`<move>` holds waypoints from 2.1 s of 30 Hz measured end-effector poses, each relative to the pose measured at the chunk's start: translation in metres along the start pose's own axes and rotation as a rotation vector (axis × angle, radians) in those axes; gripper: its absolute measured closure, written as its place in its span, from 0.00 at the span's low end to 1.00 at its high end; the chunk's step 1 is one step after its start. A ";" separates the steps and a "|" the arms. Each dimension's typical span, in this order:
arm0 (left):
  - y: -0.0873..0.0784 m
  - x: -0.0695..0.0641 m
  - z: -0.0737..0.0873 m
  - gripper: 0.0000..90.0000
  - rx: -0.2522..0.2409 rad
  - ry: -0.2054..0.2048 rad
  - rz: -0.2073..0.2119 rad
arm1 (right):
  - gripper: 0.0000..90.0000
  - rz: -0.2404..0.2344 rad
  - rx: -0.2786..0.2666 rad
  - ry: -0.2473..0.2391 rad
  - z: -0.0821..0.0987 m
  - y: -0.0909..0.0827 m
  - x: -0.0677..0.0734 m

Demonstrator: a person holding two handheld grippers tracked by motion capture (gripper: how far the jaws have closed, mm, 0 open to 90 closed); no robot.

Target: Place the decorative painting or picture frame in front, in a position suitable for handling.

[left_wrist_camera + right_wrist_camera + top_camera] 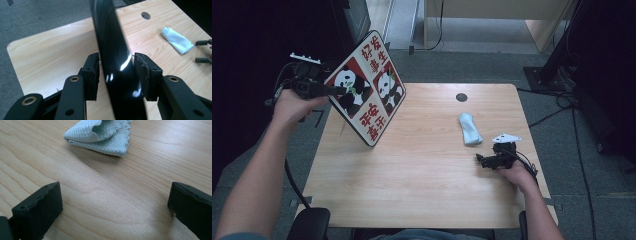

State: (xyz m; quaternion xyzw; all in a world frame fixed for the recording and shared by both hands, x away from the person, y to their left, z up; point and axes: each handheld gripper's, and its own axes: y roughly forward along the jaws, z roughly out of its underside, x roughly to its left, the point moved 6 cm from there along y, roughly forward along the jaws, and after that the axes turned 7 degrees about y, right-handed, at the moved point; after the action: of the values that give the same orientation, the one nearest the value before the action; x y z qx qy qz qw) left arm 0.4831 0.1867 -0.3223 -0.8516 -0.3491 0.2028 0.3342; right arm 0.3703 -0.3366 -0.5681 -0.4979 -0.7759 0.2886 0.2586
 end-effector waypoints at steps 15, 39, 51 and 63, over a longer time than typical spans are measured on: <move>0.013 0.021 -0.046 0.64 0.042 -0.013 -0.009 | 0.00 0.000 -0.001 -0.004 0.000 0.000 0.001; 0.048 0.036 -0.083 0.71 0.138 -0.014 0.065 | 0.00 -0.002 -0.002 -0.003 -0.001 0.001 0.001; 0.050 0.032 -0.083 0.85 0.241 -0.019 -0.001 | 0.00 -0.004 0.001 0.001 -0.001 0.001 0.002; 0.048 0.024 -0.086 0.88 0.265 -0.072 -0.004 | 0.00 -0.005 0.003 0.001 -0.001 0.001 0.002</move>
State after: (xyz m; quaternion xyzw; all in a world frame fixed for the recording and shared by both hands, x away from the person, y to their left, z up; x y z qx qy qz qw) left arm 0.5716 0.1419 -0.2993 -0.7914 -0.3327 0.2772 0.4315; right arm 0.3715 -0.3344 -0.5680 -0.4959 -0.7765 0.2886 0.2605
